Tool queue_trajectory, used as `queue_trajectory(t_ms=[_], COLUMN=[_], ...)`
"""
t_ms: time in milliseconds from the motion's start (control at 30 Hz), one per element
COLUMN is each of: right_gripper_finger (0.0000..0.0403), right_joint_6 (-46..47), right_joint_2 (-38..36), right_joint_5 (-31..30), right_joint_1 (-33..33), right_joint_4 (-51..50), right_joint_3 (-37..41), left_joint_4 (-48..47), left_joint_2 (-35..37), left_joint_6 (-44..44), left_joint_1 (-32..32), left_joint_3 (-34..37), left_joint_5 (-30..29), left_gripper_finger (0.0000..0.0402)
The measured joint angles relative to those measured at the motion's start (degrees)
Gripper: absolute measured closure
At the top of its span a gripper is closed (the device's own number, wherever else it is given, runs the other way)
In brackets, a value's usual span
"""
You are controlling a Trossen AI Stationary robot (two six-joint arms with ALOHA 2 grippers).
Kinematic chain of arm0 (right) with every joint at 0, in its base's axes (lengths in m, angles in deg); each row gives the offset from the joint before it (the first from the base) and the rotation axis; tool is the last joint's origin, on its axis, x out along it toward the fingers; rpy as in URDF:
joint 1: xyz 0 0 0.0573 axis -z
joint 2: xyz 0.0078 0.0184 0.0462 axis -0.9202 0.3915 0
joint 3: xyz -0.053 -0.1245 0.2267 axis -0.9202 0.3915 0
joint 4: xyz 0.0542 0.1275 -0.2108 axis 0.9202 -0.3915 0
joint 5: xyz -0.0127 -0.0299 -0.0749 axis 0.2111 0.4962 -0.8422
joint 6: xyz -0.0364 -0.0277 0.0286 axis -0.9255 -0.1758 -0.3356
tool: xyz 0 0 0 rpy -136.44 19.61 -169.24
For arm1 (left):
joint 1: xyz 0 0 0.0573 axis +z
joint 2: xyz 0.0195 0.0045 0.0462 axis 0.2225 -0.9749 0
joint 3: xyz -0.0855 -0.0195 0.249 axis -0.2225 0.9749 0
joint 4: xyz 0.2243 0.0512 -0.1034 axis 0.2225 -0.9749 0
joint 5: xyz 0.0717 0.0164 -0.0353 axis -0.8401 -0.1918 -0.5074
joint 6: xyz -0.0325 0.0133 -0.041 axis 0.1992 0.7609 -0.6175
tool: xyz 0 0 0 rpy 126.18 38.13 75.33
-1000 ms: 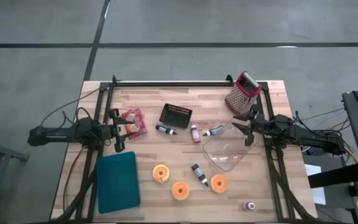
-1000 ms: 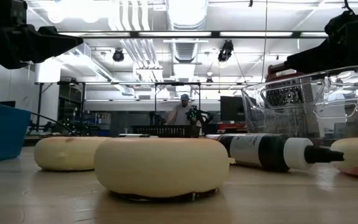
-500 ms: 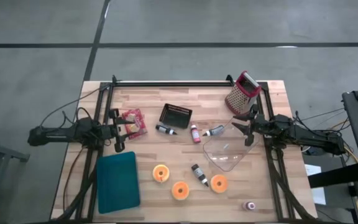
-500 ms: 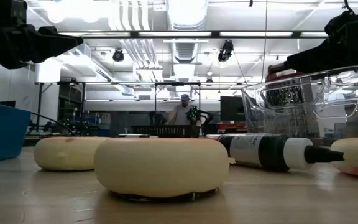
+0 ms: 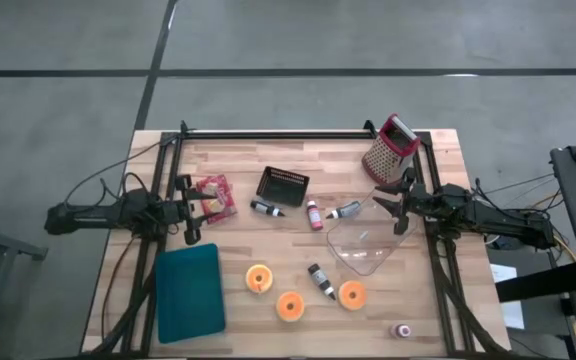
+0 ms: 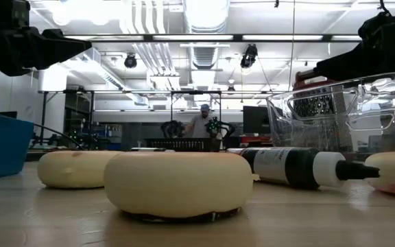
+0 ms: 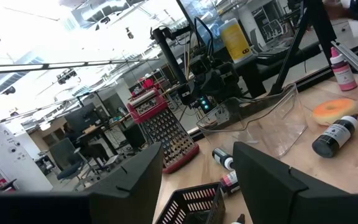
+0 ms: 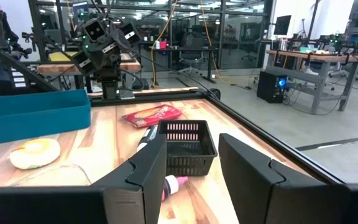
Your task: Pick & Place Food Item
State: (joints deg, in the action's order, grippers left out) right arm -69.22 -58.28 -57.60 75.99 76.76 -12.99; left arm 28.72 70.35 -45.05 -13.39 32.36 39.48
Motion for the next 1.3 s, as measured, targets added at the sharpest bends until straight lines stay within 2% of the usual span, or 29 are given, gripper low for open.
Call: queue_trajectory(t_ms=[367,600,1000,1200,1300], right_gripper_finger=[0.0262,0.0262,0.0262,0.0262,0.0262], right_joint_6=[-0.4,-10.2,8.3,8.8,6.8], right_joint_2=[0.0,0.0,0.0,0.0,0.0], right_joint_5=[0.0,0.0,0.1,0.1,0.1], right_joint_1=[0.0,0.0,0.0,0.0,0.0], right_joint_4=[0.0,1.4,2.6,2.5,6.8], right_joint_3=[0.0,0.0,0.0,0.0,0.0], left_joint_4=[0.0,0.0,0.0,0.0,0.0], left_joint_2=[0.0,0.0,0.0,0.0,0.0], left_joint_6=[0.0,0.0,0.0,0.0,0.0], left_joint_1=[0.0,0.0,0.0,0.0,0.0], left_joint_3=[0.0,0.0,0.0,0.0,0.0], left_joint_5=[0.0,0.0,0.0,0.0,0.0], left_gripper_finger=[0.0202,0.0202,0.0202,0.0202,0.0202])
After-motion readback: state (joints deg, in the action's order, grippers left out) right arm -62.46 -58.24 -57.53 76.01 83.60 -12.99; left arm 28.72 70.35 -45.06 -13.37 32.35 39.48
